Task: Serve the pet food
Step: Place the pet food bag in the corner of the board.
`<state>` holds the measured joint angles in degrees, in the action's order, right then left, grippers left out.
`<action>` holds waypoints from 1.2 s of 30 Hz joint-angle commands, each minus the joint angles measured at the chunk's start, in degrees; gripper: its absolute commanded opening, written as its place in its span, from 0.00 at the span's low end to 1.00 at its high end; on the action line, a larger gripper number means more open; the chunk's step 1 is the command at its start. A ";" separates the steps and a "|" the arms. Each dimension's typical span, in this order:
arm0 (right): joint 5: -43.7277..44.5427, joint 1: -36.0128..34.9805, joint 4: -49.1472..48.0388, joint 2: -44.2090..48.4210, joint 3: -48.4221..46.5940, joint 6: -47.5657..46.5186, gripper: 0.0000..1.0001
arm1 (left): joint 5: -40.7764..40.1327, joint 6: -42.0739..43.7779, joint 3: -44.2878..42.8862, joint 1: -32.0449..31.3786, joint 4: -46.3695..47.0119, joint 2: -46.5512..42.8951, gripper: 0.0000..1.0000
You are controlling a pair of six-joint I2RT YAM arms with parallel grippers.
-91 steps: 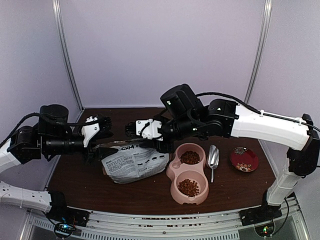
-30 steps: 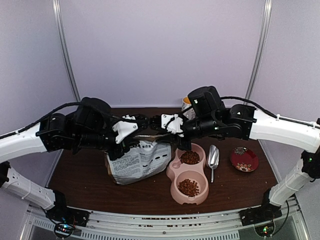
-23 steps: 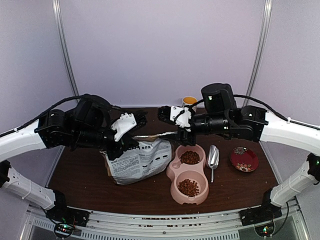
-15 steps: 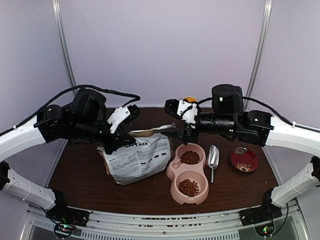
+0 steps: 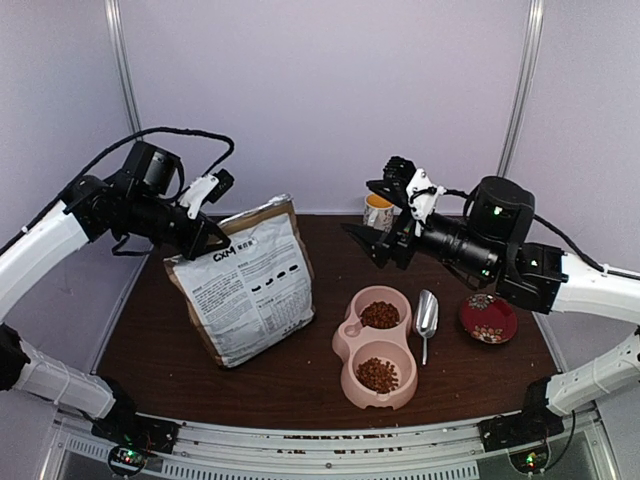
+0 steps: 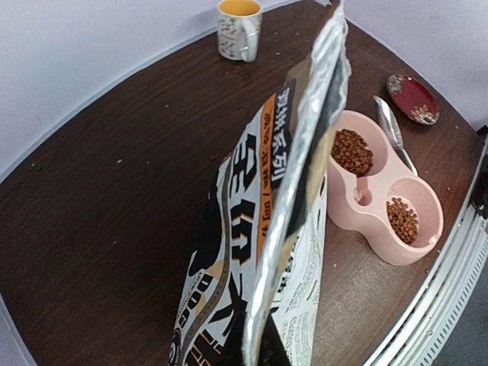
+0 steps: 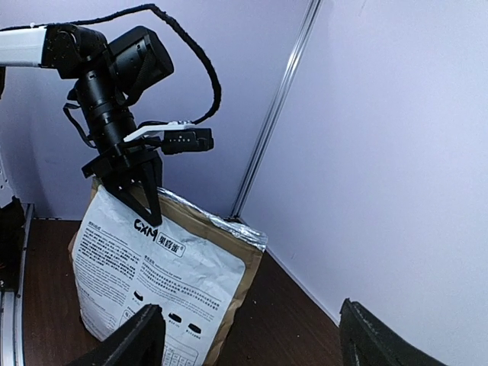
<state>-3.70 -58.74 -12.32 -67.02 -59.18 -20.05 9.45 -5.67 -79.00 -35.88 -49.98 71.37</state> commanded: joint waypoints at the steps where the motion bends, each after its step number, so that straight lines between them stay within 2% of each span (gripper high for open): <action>1: 3.61 0.16 -5.76 2.32 2.79 5.21 0.81 | -2.03 -2.18 -7.91 7.28 0.87 0.34 0.00; 6: 4.68 0.20 -7.17 4.29 5.51 7.91 0.81 | -0.89 -4.88 -13.29 14.04 0.84 3.41 0.00; 16: 8.41 0.20 -8.64 7.94 10.79 11.68 0.81 | -1.15 -5.53 -27.29 22.46 0.14 12.11 0.00; 25: 10.11 0.16 -8.78 11.59 14.54 13.88 0.81 | -6.22 -2.47 -42.65 25.13 -2.20 21.84 0.00; 31: 11.26 0.18 -9.31 14.25 17.86 16.83 0.81 | -6.07 -0.83 -49.60 28.68 -1.57 27.65 0.00; 34: 11.72 0.20 -9.61 14.96 19.20 18.25 0.81 | -3.16 -1.91 -52.30 31.24 -0.65 30.46 0.00; 36: 11.82 0.16 -9.64 15.01 19.60 19.38 0.81 | 1.84 -4.44 -53.55 33.67 0.11 32.40 0.00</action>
<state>6.39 -58.74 -20.51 -52.93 -40.82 -3.92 4.51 -7.57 -123.44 -6.07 -68.14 105.95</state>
